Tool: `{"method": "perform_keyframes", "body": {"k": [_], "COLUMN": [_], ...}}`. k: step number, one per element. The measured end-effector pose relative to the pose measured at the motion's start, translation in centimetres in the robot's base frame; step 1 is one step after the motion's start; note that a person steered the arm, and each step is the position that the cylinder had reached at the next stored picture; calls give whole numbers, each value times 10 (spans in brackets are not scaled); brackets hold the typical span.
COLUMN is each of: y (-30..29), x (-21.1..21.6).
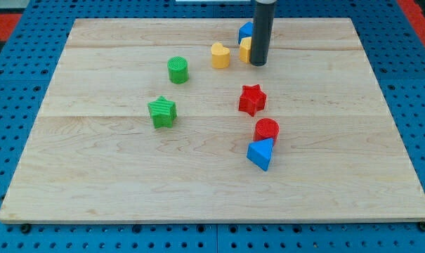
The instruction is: Push the blue triangle left
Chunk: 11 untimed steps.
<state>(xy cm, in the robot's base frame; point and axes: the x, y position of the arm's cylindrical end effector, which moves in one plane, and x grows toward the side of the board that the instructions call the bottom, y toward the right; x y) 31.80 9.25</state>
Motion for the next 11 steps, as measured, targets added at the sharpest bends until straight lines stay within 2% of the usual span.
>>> {"method": "perform_keyframes", "body": {"k": [4, 6, 7, 8, 9, 11], "y": [14, 47, 30, -9, -29, -14], "x": [122, 170, 206, 209, 189, 170]}}
